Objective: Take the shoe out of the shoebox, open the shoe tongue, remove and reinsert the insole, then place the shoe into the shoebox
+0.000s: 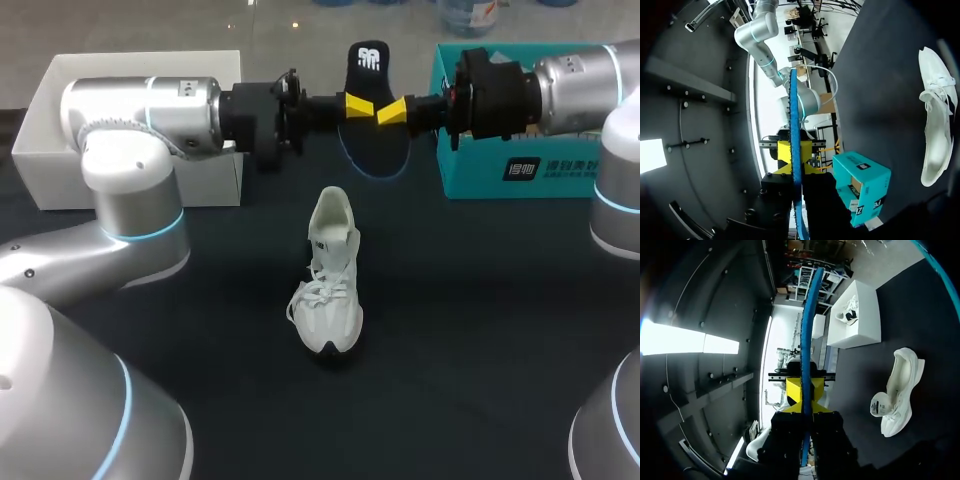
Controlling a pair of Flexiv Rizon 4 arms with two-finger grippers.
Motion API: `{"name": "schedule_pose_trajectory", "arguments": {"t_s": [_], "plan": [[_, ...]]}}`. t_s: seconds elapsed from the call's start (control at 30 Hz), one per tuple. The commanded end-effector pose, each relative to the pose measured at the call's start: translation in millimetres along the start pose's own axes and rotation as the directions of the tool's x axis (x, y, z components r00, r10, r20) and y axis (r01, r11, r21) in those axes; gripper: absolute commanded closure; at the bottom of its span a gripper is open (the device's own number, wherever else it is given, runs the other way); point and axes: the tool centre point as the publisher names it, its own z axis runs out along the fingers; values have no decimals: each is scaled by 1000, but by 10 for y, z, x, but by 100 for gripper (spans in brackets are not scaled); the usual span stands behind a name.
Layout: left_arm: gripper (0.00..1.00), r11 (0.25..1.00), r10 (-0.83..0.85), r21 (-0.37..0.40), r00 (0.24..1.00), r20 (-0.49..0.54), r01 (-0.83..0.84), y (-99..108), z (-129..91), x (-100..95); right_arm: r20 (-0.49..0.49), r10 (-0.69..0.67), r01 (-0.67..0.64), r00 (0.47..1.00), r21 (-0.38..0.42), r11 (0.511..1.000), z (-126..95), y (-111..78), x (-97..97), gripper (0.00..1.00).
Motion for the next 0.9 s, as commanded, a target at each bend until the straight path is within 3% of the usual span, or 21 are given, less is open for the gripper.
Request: {"name": "schedule_pose_trajectory", "arguments": {"t_s": [0.03,0.57,0.73,0.9], "plan": [[0,999,-17,29,999,-40,18,54,-108,-28,2,-4,4,1000,-6,1000,19,-6,3,100],[0,994,-2,102,978,-208,24,405,-934,-92,25,-3,4,1000,-47,999,-178,-47,2,100],[0,984,29,175,965,-262,18,441,-1151,-113,33,-9,11,999,-45,999,-176,-17,8,100],[0,979,38,201,939,-341,33,513,-1379,-82,47,-42,45,998,-55,997,-175,46,43,100]]}}
